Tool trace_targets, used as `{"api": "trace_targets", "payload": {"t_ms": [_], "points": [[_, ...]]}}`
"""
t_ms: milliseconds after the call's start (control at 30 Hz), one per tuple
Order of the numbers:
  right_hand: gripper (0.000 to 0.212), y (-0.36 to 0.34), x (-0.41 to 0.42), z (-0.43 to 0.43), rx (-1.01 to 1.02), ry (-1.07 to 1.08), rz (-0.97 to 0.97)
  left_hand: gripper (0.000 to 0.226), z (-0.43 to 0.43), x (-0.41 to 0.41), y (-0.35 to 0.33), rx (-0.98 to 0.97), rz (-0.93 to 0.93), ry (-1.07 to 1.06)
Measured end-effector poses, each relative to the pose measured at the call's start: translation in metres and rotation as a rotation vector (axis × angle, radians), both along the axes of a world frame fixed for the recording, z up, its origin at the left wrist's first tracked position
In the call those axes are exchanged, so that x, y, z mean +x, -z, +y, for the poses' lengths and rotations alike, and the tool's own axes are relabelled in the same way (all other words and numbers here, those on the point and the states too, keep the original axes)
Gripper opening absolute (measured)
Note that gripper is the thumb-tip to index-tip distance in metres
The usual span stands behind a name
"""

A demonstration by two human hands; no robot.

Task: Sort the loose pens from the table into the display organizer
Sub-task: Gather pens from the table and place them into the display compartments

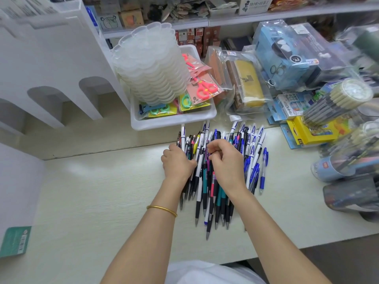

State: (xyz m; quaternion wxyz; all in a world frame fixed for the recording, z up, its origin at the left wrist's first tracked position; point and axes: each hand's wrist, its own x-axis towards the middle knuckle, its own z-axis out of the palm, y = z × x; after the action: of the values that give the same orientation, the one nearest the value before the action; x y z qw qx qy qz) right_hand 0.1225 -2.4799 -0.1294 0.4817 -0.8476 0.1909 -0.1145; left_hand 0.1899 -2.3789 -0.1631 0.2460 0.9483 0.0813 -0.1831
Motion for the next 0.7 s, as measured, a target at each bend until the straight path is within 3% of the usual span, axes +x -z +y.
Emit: {"api": "trace_targets", "payload": {"t_ms": [233,367,700], "points": [[0.029,0.0,0.0,-0.003,0.01,0.001,-0.005,0.041,0.002,-0.003,-0.001,0.056,-0.059,-0.002],[0.029,0.0,0.0,-0.002,-0.003,-0.001,-0.007,0.04,0.003,-0.006,-0.003,0.078,-0.077,0.017],[0.026,-0.003,-0.001,0.002,-0.019,-0.024,0.006,0.039,0.021,-0.015,-0.006,-0.114,-0.055,-0.012]]}}
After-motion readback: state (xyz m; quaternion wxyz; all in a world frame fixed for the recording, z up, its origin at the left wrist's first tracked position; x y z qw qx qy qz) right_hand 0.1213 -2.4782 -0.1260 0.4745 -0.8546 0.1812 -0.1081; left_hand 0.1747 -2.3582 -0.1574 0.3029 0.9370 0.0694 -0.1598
